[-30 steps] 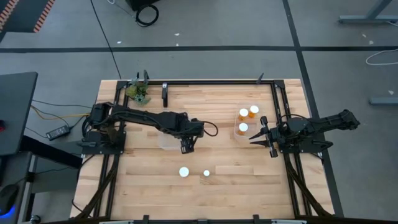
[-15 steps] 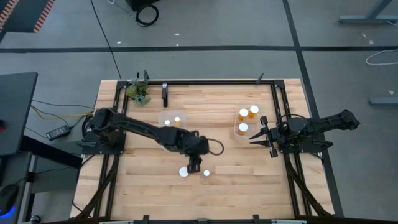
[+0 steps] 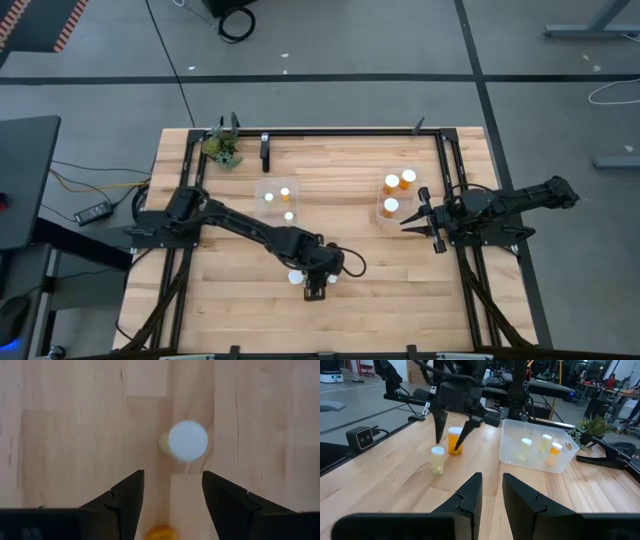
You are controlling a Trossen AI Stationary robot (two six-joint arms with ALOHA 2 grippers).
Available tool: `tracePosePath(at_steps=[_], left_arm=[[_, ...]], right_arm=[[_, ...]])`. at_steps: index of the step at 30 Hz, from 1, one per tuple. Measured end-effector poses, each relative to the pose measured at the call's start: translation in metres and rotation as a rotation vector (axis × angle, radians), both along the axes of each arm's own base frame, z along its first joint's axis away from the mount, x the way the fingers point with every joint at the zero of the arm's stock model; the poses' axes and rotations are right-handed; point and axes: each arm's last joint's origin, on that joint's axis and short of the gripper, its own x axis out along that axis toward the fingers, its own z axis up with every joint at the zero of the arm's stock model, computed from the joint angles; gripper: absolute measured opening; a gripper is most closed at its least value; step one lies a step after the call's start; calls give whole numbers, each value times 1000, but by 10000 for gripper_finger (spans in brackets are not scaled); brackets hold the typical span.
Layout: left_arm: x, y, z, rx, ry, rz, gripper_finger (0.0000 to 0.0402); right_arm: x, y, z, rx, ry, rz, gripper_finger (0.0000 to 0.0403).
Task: Pick and place medicine bottles into bin by pill shape (circle, oval)
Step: Put the small yellow pill bottle into the left transparent bin
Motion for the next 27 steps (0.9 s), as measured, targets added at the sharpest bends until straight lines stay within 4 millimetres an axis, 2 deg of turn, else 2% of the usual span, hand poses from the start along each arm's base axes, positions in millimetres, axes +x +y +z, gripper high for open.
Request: tracePosePath(at_steps=[12, 18, 27], left_arm=[[24, -14, -16, 31, -8, -59, 222], [30, -16, -17, 48, -57, -74, 223], [30, -15, -17, 55, -63, -90, 177]], right_arm=[[0, 0, 0, 0, 2, 0, 83], [0, 0, 0, -1, 3, 0, 83], [0, 0, -1, -2, 9, 0, 83]])
